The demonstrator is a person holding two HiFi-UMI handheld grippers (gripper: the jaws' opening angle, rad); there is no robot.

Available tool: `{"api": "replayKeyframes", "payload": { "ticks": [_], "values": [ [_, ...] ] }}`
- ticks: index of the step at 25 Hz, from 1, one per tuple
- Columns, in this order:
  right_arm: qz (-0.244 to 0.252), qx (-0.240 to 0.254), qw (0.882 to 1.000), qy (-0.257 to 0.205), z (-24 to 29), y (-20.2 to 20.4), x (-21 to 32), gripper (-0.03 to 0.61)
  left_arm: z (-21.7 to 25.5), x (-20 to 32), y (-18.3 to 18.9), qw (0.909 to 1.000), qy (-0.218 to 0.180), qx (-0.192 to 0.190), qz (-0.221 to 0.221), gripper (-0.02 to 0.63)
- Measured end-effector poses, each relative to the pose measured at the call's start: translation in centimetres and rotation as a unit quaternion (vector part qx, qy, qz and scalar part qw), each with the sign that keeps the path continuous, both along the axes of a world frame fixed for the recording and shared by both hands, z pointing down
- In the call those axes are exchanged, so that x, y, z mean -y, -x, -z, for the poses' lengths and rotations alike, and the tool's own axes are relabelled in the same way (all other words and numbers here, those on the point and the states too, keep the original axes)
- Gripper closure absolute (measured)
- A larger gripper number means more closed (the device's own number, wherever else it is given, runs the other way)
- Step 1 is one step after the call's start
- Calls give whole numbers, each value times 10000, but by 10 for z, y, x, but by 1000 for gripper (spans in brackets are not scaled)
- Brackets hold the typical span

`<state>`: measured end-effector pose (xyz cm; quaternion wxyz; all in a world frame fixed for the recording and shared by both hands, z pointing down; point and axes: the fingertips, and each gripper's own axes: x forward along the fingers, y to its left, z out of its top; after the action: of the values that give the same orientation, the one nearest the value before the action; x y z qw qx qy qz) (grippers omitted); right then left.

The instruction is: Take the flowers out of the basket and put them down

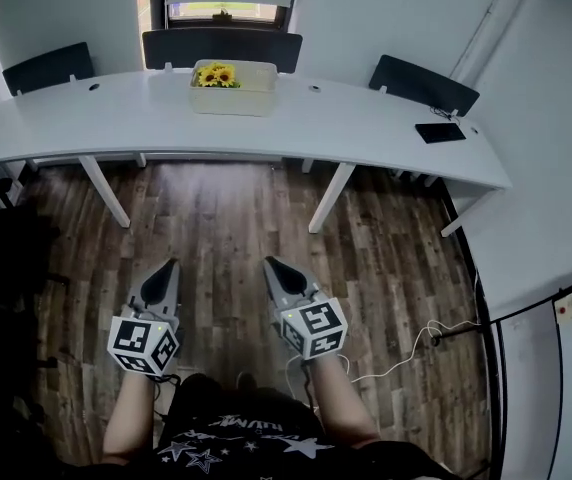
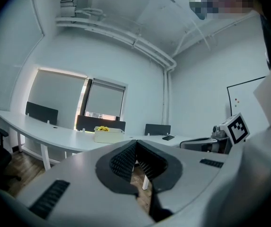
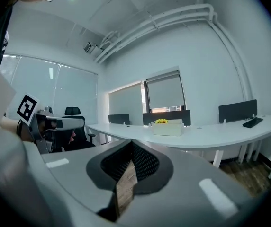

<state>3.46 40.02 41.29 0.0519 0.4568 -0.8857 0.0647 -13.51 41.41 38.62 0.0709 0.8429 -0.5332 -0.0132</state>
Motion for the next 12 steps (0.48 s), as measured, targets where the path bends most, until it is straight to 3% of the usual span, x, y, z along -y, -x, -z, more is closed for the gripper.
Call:
{"api": "replayKeyframes", "payload": {
  "ticks": [7,12],
  "values": [
    [-83,171,9997,130,-10,-17,28,575,0,25,-1,9998,46,14,197,604],
    [-174,163,9994,241,-19,-23,46,575,-1,52,-10,10000,28,-6,74,604]
  ]
}}
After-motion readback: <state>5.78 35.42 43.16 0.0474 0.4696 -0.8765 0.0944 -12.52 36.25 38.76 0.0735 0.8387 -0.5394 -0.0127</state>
